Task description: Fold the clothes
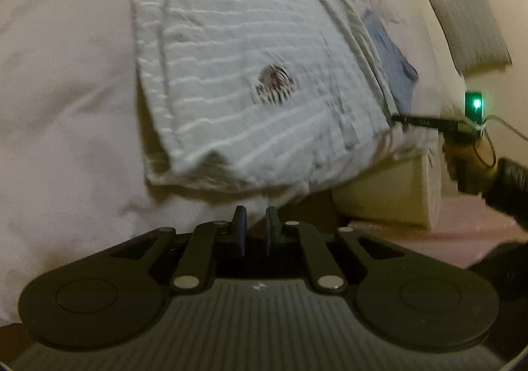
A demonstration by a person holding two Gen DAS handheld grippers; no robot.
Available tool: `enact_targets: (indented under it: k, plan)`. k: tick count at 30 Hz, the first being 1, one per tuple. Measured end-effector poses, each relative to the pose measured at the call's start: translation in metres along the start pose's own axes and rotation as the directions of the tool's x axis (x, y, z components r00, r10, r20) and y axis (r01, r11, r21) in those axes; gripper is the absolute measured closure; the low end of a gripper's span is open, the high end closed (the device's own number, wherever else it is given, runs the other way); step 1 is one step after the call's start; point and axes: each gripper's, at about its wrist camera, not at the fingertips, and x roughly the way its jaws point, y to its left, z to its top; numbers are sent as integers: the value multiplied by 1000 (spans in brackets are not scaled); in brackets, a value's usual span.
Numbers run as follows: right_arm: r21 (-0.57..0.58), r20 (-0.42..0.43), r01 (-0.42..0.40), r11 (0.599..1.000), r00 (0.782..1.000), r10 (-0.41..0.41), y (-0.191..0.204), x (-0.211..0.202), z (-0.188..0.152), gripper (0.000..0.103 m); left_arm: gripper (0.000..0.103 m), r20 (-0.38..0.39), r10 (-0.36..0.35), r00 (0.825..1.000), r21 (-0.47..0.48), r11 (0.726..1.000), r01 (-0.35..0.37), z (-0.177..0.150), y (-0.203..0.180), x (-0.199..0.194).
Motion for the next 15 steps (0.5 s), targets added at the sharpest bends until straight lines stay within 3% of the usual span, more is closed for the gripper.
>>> enact_targets:
  k: [3,8,12,15]
  plan:
    - [-109,83,33,993,996,-24,23,-21,-8,73,85,38,32,999,26,999,-33,-3,0,-4]
    - [-318,204,-39,947,973,108,98,-54,-38,60,73,106,62,992,59,996,-69,-2,14,-21]
    - [-502,208,-138,854,939,274,189,-53,-75,57,73,153,73,986,86,993,-87,-3,28,-35]
    - [-628,218,-137,766,914,342,251,-44,-97,56,73,179,87,980,121,987,-110,-6,35,-43]
